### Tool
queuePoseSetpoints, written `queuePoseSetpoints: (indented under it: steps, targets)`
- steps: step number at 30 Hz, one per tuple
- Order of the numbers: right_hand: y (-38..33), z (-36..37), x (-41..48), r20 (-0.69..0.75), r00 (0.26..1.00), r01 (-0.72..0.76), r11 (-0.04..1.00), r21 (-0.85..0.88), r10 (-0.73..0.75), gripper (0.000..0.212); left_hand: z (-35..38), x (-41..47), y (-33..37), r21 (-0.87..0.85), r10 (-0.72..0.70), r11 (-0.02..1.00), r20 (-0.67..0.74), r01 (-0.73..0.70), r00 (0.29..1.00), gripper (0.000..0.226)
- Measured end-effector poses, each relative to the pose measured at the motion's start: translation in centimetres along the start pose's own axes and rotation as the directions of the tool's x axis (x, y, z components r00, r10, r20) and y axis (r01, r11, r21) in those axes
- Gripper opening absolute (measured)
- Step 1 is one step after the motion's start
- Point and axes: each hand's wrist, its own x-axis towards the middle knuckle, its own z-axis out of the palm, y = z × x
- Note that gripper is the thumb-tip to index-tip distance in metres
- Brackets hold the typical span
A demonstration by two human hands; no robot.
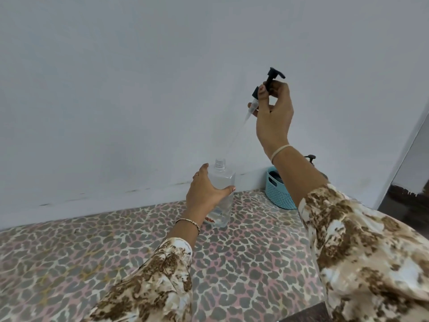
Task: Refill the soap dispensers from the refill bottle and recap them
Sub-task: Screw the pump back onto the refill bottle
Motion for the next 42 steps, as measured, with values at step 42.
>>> queuePoseSetpoints:
  steps: [42]
  targets:
    - [9.9,1.1,-6.9,0.433,0.839,-0.279,0.943,-0.181,0.331,0.033,0.3,0.2,-1.8,-0.107,0.087,0.990,-0.008,-0.087,0.996,0.091]
